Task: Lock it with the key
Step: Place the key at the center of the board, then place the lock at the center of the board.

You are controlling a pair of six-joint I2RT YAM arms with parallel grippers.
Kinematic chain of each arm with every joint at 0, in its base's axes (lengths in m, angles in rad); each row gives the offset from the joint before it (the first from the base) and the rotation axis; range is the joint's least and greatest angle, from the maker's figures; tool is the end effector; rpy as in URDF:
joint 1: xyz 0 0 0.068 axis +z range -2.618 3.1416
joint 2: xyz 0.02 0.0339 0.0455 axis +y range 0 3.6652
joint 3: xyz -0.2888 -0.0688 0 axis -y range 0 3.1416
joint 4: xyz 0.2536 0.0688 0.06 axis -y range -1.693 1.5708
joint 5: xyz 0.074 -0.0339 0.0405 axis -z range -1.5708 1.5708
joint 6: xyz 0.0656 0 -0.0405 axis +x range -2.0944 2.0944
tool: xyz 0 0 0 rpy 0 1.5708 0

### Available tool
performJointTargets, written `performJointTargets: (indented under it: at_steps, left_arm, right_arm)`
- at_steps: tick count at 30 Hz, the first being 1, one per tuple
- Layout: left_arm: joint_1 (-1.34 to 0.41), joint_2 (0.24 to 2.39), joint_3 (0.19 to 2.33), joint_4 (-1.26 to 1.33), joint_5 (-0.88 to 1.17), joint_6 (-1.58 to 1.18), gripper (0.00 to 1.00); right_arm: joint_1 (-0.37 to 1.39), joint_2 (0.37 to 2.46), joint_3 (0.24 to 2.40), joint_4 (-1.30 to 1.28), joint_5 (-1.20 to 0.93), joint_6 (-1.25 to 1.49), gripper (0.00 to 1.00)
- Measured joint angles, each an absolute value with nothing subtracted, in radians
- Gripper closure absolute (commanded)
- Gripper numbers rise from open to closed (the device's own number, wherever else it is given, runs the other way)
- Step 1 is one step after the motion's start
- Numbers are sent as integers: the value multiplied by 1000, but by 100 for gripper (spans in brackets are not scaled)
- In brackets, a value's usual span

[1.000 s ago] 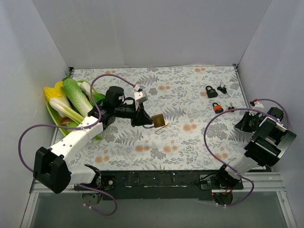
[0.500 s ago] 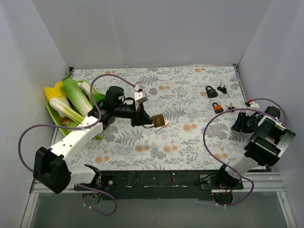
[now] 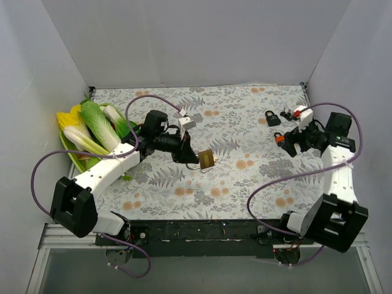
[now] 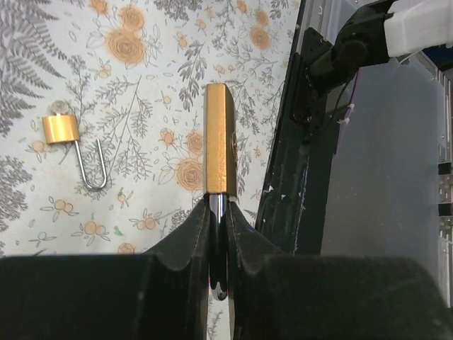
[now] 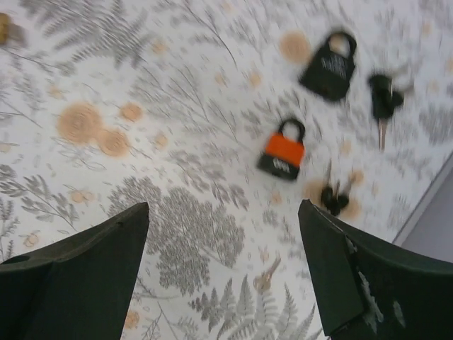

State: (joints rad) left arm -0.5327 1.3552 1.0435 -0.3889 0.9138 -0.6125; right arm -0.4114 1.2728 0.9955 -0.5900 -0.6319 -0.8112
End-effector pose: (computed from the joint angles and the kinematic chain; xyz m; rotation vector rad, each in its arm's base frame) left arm 0.2365 -0.1997 0.3014 0.4530 2.4241 -1.5987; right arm 0.2700 -0.0755 0.2811 -0.7021 2.1236 0.1267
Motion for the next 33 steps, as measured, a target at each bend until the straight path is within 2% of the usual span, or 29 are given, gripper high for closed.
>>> performJointTargets:
  at_steps: [7, 12, 16, 23, 31, 33]
  left_arm:
    - [-562, 1385, 1049, -424, 875, -728, 100]
    - [-565, 1391, 1049, -407, 897, -827, 100]
    - [-567, 1409, 1049, -375, 918, -888, 100]
    - [-577, 1427, 1049, -348, 931, -942, 100]
    - [-587, 1428, 1049, -323, 946, -974, 100]
    - [-589, 1428, 1049, -316, 952, -980, 100]
  right_arm:
    - [3, 1048, 1007, -603, -711, -910, 5]
    - [358, 996, 1005, -587, -673, -920, 4]
    - [554, 994, 999, -561, -609, -926, 3]
    - [766, 1024, 967, -514, -487, -964, 2]
    - [894, 1104, 947, -427, -328, -984, 2]
    - [916, 1118, 936, -404, -293, -990, 5]
